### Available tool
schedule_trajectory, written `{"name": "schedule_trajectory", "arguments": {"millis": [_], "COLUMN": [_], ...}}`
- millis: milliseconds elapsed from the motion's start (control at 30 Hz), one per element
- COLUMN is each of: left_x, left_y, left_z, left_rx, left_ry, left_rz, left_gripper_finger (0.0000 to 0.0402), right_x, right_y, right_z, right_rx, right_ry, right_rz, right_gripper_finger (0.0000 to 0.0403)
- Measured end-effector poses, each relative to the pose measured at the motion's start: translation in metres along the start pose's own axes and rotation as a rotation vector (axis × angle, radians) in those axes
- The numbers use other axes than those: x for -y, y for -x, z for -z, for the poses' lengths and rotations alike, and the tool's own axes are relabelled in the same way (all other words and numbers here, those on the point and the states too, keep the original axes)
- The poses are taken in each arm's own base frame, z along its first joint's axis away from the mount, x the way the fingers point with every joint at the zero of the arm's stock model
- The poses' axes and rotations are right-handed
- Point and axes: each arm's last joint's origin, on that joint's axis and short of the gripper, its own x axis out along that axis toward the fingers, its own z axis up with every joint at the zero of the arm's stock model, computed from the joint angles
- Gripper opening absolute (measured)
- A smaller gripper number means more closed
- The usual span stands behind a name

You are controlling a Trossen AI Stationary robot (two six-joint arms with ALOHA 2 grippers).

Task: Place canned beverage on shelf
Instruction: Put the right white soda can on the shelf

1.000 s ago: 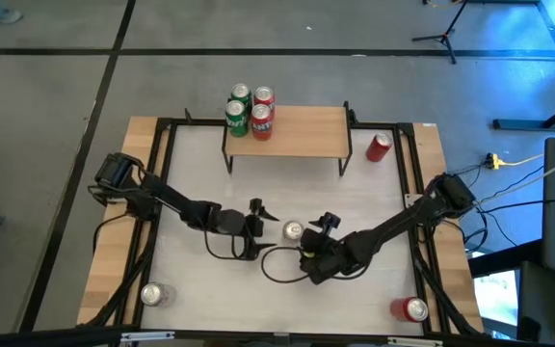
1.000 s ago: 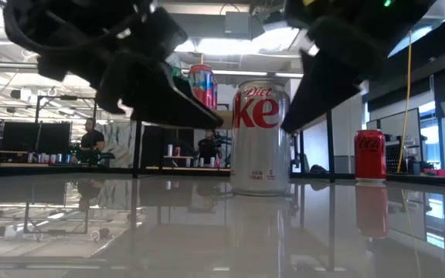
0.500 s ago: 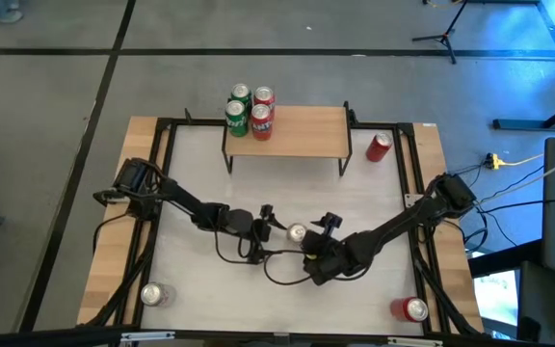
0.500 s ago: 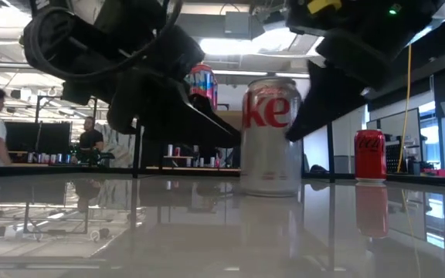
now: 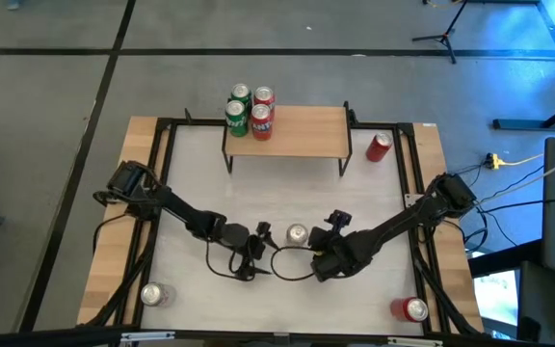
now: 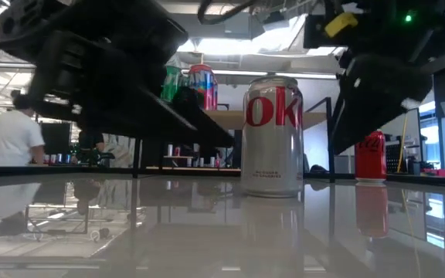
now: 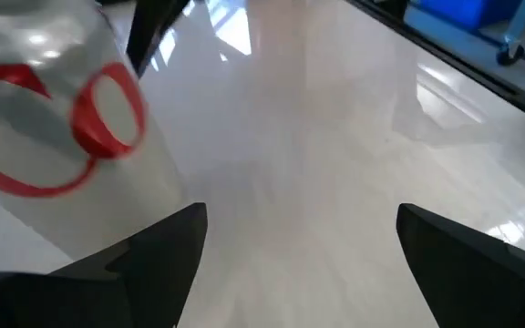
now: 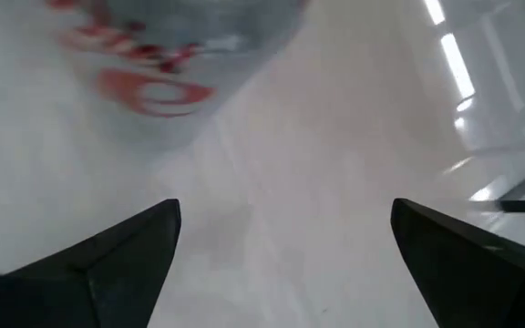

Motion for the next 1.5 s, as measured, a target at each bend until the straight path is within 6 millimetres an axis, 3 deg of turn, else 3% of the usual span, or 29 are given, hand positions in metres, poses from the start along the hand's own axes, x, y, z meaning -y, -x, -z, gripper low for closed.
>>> {"name": "schedule_trajectory", "arguments": {"millis": [300, 567, 967, 1500], "left_x": [0.016, 0.037, 0.049, 0.049], "left_y": [0.030, 0.033, 0.036, 0.036], "left_z": [-0.007, 0.001, 0.005, 0.005], "left_rx": [-0.225, -0.268, -0.261, -0.260], "left_ry": [0.066, 0.026, -0.013, -0.013], "left_rz": [-0.031, -0.121, -0.164, -0.165], "left_gripper_finger": [0.0348, 0.0348, 0.0348, 0.0348], "right_x": [-0.026, -0.038, -0.034, -0.031], "right_y": [0.042, 0.056, 0.027, 0.003], "right_z": [0.002, 0.006, -0.017, -0.009], "right_rx": [0.227, 0.437, 0.663, 0.596], "right_ry": [0.047, -0.061, -0.411, -0.474], "right_rz": [0.007, 0.056, 0.064, -0.030], "right_gripper_finger": [0.0395, 0.0395, 0.0395, 0.0395]}}
